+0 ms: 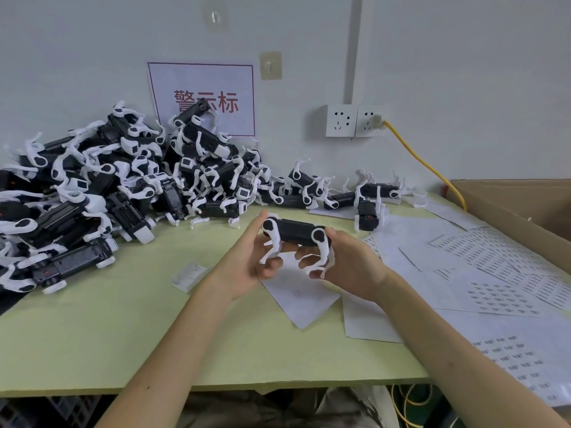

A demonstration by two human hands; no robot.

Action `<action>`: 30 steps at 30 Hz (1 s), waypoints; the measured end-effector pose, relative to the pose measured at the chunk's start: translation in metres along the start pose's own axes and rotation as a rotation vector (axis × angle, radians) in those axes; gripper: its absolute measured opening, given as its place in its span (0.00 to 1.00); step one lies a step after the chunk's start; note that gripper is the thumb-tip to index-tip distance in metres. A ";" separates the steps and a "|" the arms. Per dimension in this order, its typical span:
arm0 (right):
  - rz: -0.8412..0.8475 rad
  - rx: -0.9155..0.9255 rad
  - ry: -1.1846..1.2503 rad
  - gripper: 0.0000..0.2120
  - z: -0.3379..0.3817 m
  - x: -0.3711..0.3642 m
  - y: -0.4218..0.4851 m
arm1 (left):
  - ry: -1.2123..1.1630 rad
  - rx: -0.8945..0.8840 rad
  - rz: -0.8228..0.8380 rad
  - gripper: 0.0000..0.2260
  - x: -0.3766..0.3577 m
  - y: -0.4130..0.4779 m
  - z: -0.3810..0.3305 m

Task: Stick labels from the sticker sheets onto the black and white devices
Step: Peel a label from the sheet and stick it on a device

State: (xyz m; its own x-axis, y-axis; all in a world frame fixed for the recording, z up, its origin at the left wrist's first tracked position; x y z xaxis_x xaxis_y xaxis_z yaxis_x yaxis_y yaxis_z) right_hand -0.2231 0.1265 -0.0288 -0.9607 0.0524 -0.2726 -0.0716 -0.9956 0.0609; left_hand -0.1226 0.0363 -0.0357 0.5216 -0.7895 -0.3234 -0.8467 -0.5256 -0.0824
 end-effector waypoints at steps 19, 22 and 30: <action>-0.082 0.073 0.189 0.19 0.008 0.011 -0.003 | 0.145 -0.031 0.141 0.26 -0.029 0.004 0.014; -0.037 0.031 0.075 0.25 0.003 0.006 -0.004 | 0.183 -0.065 0.160 0.25 -0.037 0.003 0.016; -0.098 0.075 -0.087 0.12 0.005 -0.001 -0.004 | 0.100 -0.142 0.120 0.24 -0.036 0.003 0.017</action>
State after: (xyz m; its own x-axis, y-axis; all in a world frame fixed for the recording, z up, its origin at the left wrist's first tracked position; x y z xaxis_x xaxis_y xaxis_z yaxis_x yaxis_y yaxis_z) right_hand -0.2234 0.1313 -0.0241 -0.9674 0.1592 -0.1968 -0.1832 -0.9769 0.1102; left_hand -0.1458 0.0685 -0.0401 0.4317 -0.8728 -0.2276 -0.8837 -0.4598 0.0872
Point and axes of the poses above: each hand's wrist, its own y-axis towards the middle knuckle, its own x-axis out of the back of the hand, z = x × y, the point moved 9 cm from there along y, towards the middle knuckle, and after that the axes turned 1 degree about -x, right-handed, at the moved point
